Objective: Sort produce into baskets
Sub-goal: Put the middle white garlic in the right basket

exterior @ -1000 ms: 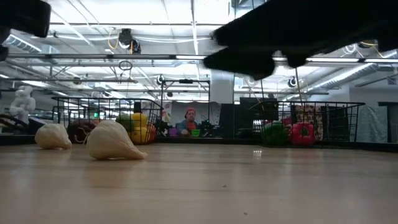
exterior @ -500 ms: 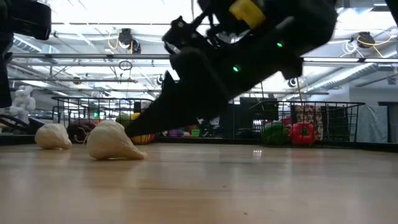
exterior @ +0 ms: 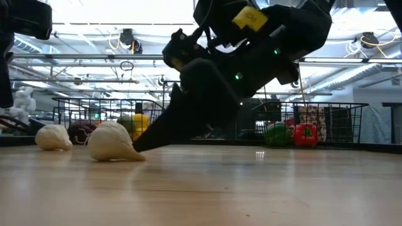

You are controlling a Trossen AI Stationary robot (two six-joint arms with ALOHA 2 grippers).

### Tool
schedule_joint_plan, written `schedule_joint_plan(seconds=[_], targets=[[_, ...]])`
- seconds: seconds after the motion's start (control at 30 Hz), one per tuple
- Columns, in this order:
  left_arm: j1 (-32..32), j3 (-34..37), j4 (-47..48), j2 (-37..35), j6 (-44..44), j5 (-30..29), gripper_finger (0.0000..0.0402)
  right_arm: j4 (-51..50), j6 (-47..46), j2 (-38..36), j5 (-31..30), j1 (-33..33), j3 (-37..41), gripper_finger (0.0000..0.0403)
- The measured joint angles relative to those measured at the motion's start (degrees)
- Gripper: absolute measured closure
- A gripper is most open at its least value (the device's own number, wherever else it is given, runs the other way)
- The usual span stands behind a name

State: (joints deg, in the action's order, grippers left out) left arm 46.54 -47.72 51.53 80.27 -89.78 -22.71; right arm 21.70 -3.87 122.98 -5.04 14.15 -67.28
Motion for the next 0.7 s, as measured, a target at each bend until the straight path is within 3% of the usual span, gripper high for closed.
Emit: schedule_joint_plan(seconds=[0.13,0.7], targets=[[0.00,0.00,0.00,0.00,0.00,-0.20,0.0299,0.06,0.25,0.02,-3.36,-0.17,0.01,0.0137],[-0.02,0.00,-0.10,0.00,0.01,-0.89,0.0299,2.31,-0.12,3.54,-2.25,-0.55,-1.28,0.0208]])
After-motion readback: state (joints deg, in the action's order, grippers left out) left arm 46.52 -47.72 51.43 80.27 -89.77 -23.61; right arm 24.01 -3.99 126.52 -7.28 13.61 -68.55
